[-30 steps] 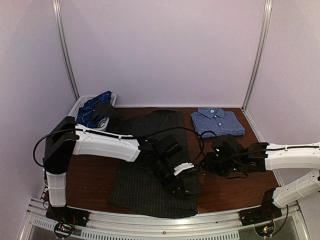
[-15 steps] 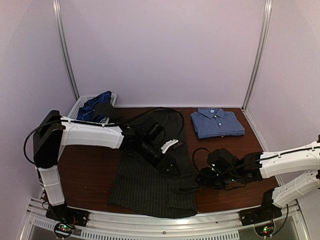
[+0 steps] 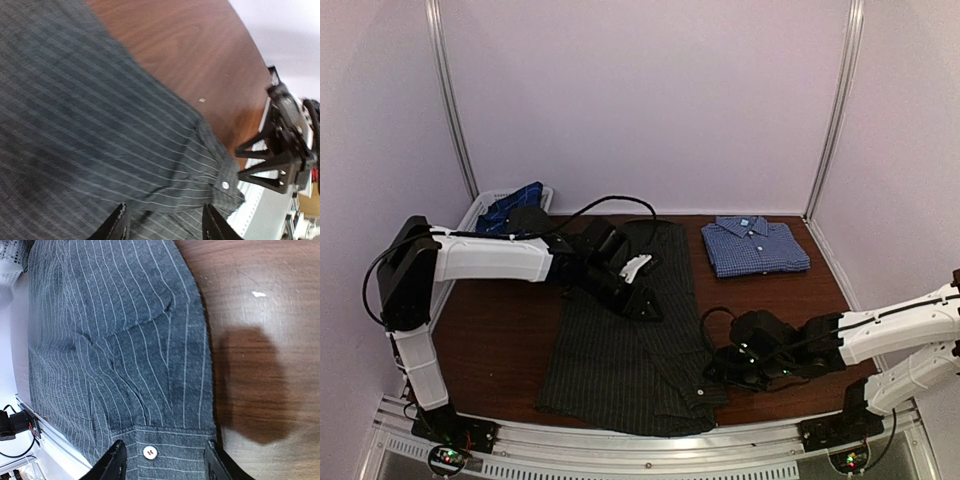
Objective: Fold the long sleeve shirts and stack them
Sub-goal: Pick up the sleeve from the center of the board.
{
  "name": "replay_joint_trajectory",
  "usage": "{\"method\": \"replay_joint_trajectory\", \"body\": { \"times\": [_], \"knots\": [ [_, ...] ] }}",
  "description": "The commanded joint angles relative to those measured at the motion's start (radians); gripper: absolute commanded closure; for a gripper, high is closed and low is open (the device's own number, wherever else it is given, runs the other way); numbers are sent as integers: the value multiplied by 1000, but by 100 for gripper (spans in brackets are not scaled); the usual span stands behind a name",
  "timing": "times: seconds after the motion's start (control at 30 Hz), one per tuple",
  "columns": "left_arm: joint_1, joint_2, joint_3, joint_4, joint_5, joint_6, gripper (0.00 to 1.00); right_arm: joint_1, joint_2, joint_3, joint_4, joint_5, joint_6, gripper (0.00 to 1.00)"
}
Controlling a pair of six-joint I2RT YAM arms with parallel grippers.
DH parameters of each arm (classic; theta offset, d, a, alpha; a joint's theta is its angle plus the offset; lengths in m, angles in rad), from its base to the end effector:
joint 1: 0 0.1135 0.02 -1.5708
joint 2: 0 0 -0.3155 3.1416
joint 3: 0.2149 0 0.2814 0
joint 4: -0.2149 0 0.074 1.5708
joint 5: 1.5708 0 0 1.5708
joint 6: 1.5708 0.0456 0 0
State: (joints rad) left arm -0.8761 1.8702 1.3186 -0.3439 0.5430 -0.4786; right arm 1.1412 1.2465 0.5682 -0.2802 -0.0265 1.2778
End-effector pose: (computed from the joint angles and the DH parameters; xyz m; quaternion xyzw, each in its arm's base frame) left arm 0.2695 -0.3603 0.2338 0.2666 0.8735 -0.3972 0.0901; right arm 0.0988 0.2186 0.1889 0.0611 0.9515 0.2864 0.0947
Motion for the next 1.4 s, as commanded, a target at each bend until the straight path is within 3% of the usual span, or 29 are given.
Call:
{"method": "replay_joint_trajectory", "body": {
  "times": [0.0, 0.37, 0.5, 0.63, 0.8, 1.0, 1.13, 1.37],
  "knots": [
    [135, 6, -56, 1, -131, -127, 49, 24, -45, -51, 0, 19, 54, 44],
    [209, 113, 18, 38, -27, -157, 46, 58, 38, -71, 50, -12, 70, 41],
    [212, 115, 7, 31, -23, -172, 46, 58, 56, -61, 56, -26, 76, 46],
    [218, 107, -15, 28, -35, -184, 45, 58, 51, -20, 53, -21, 65, 65],
    [229, 96, -54, 86, -34, -190, 43, 58, 35, 1, 77, 6, 42, 100],
    [235, 57, -148, 230, -28, -239, 42, 59, 2, 63, 109, 95, -43, 100],
    [235, 17, -255, 365, -68, -296, 42, 57, -7, 75, 218, 149, -124, 100],
    [235, -41, -430, 656, -18, -531, 33, 11, 8, 287, 255, 196, -321, 100]
  ]
}}
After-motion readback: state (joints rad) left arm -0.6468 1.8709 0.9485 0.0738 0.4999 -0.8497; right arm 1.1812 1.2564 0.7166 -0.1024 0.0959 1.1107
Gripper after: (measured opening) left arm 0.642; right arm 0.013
